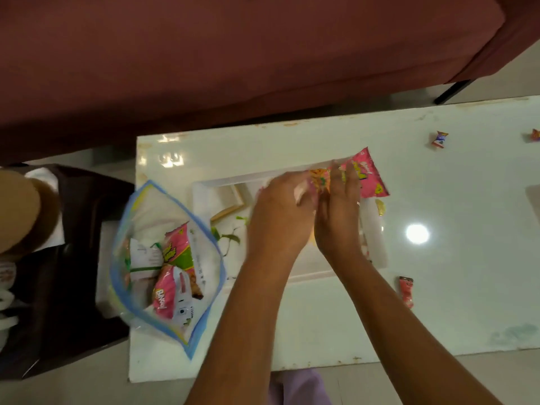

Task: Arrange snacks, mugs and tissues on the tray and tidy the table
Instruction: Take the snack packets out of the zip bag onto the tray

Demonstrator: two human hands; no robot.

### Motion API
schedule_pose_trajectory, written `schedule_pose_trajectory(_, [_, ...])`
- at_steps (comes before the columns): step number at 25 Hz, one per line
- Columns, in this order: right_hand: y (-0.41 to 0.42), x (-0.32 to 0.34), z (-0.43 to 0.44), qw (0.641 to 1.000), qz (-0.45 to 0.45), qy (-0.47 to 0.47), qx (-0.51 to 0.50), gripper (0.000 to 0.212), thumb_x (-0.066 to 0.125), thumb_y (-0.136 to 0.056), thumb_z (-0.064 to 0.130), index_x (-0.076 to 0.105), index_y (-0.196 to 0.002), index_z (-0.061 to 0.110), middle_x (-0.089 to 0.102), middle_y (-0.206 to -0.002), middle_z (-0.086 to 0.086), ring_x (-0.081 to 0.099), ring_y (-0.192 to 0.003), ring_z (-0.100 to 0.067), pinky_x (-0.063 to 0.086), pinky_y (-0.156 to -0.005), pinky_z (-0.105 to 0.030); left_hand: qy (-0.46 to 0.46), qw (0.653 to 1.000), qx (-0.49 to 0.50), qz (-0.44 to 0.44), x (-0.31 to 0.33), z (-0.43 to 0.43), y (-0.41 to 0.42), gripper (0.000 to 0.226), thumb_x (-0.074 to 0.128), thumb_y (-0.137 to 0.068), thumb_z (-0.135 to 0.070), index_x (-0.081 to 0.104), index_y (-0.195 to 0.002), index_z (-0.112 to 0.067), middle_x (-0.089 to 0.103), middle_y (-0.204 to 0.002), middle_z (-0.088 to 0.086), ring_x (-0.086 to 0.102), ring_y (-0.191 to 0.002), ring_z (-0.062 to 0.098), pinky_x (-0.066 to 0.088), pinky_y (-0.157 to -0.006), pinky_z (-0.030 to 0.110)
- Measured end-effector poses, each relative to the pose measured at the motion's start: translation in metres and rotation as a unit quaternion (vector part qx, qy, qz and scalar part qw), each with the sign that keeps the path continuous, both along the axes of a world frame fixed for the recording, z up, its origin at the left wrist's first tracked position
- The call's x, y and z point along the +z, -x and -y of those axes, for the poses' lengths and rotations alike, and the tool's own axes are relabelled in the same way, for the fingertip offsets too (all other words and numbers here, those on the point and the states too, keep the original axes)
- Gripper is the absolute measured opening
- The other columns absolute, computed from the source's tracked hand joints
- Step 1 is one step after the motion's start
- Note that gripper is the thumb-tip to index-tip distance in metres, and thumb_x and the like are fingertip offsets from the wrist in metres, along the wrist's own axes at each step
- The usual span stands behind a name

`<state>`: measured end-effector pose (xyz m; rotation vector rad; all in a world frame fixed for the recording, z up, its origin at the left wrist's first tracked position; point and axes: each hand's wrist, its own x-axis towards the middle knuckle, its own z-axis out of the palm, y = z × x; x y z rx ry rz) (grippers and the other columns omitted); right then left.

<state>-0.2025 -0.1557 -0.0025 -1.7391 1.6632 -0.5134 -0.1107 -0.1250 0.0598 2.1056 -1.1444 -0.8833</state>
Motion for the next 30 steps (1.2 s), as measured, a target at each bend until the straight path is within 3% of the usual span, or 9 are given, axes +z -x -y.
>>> schedule_pose_trajectory(2, [-0.03,0.047,-0.034,0.981,0.184,0.052,0.01,0.034,0.039,-0.096,0.014,0.055,-0.126,0.016,0.056,-0.126,-0.002,0.051,-0.118,-0.011,0.042,-0.101,-0.027,0.093,0.989,0.084,0.076,0.055,-0.052,-0.054,0.028,0.05,-0.084,-0.032,0.063,-0.109,-0.034,0.069,-0.106,-0.009,0.066,-0.092,0.008,0.055,-0.08,0.03])
schedule_pose_trajectory(5, [-0.068,0.1,-0.083,0.964,0.225,-0.007,0.138,0.027,0.046,-0.088,0.011,0.067,-0.101,0.022,0.064,-0.086,0.016,0.059,-0.084,0.003,0.042,-0.075,-0.007,0.069,0.985,0.051,0.147,0.102,-0.117,-0.122,0.018,0.055,-0.09,-0.022,0.066,-0.105,-0.022,0.069,-0.104,0.001,0.066,-0.088,0.012,0.057,-0.077,0.035])
schedule_pose_trajectory(10, [-0.135,0.094,-0.123,0.933,-0.056,-0.136,0.328,0.027,0.048,-0.09,0.009,0.062,-0.113,0.013,0.068,-0.109,-0.012,0.062,-0.101,-0.027,0.046,-0.081,-0.029,-0.042,0.958,-0.051,0.28,0.088,-0.15,-0.133,0.024,0.059,-0.088,-0.031,0.068,-0.109,-0.028,0.055,-0.131,-0.012,0.041,-0.119,0.012,0.037,-0.084,0.018])
schedule_pose_trajectory(14, [-0.161,0.06,-0.12,0.887,-0.19,-0.164,0.387,0.024,0.049,-0.089,0.017,0.055,-0.113,0.015,0.066,-0.108,-0.012,0.062,-0.096,-0.031,0.039,-0.069,-0.031,-0.052,0.973,0.055,0.22,0.063,-0.157,-0.135,0.027,0.059,-0.088,-0.028,0.067,-0.114,-0.025,0.05,-0.138,-0.006,0.044,-0.123,0.015,0.048,-0.09,0.027])
schedule_pose_trajectory(20, [-0.185,0.027,-0.121,0.835,-0.246,-0.218,0.441,0.02,0.054,-0.087,0.008,0.056,-0.105,0.015,0.064,-0.112,-0.015,0.061,-0.098,-0.031,0.04,-0.07,-0.03,-0.018,0.973,0.095,0.208,0.051,-0.159,-0.141,0.027,0.062,-0.087,-0.026,0.067,-0.114,-0.022,0.058,-0.132,-0.002,0.054,-0.115,0.014,0.045,-0.086,0.022])
schedule_pose_trajectory(23, [-0.178,0.046,-0.107,0.865,-0.2,-0.197,0.415,0.025,0.054,-0.082,0.0,0.055,-0.086,0.025,0.066,-0.108,-0.01,0.06,-0.09,-0.026,0.038,-0.063,-0.026,-0.025,0.973,0.103,0.205,0.051,-0.152,-0.142,0.029,0.061,-0.088,-0.029,0.065,-0.116,-0.023,0.056,-0.132,-0.002,0.052,-0.117,0.014,0.042,-0.083,0.02])
schedule_pose_trajectory(26, [-0.154,0.086,-0.083,0.921,-0.084,-0.176,0.337,0.033,0.057,-0.082,0.008,0.063,-0.102,0.034,0.065,-0.099,0.002,0.062,-0.085,-0.015,0.043,-0.062,-0.021,-0.019,0.978,0.083,0.191,0.057,-0.138,-0.144,0.033,0.059,-0.089,-0.029,0.06,-0.122,-0.026,0.048,-0.138,-0.002,0.041,-0.125,0.016,0.041,-0.087,0.022])
schedule_pose_trajectory(28, [-0.129,0.118,-0.06,0.94,-0.019,-0.151,0.306,0.036,0.062,-0.078,0.009,0.059,-0.092,0.042,0.063,-0.09,0.007,0.061,-0.076,-0.009,0.049,-0.056,-0.016,-0.017,0.987,0.04,0.157,0.063,-0.124,-0.148,0.04,0.058,-0.089,-0.032,0.053,-0.128,-0.028,0.039,-0.143,-0.001,0.032,-0.13,0.019,0.036,-0.092,0.025])
schedule_pose_trajectory(30, [-0.101,0.145,-0.037,0.949,0.073,-0.148,0.268,0.037,0.068,-0.076,0.008,0.057,-0.092,0.04,0.067,-0.089,-0.007,0.067,-0.076,-0.025,0.059,-0.059,-0.029,-0.005,0.995,0.015,0.102,0.07,-0.109,-0.15,0.048,0.058,-0.088,-0.038,0.046,-0.134,-0.03,0.034,-0.146,-0.001,0.027,-0.132,0.019,0.032,-0.097,0.027])
